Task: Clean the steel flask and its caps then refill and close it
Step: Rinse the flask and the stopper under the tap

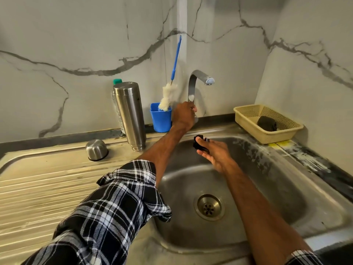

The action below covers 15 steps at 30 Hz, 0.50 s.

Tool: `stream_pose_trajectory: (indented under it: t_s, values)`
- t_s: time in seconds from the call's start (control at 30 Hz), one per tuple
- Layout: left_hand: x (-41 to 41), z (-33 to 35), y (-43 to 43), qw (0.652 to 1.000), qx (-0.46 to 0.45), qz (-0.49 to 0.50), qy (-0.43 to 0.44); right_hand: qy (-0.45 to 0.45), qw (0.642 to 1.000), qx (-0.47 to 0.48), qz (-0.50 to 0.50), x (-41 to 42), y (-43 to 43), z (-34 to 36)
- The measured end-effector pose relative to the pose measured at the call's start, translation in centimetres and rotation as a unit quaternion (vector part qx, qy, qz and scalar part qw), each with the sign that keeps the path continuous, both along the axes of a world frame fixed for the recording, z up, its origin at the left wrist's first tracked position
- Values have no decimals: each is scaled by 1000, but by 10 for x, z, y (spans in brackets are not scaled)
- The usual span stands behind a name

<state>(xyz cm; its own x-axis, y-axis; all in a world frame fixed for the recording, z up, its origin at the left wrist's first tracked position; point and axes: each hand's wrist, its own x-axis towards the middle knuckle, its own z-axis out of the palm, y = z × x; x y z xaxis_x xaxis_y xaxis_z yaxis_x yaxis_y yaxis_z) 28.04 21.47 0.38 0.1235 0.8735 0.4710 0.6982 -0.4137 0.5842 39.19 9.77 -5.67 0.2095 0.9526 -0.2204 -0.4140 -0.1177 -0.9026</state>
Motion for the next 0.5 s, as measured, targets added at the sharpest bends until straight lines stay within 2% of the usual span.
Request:
stream_pose_trajectory:
  t_s: [0.1,0.5]
  values:
    - [-1,0,2,999,-14,-10,-39,-1,1000,0,3,1,-1,1]
    - [-5,-1,-4,999,-8,-14,-48,-1,1000,4,9,3,-4,2]
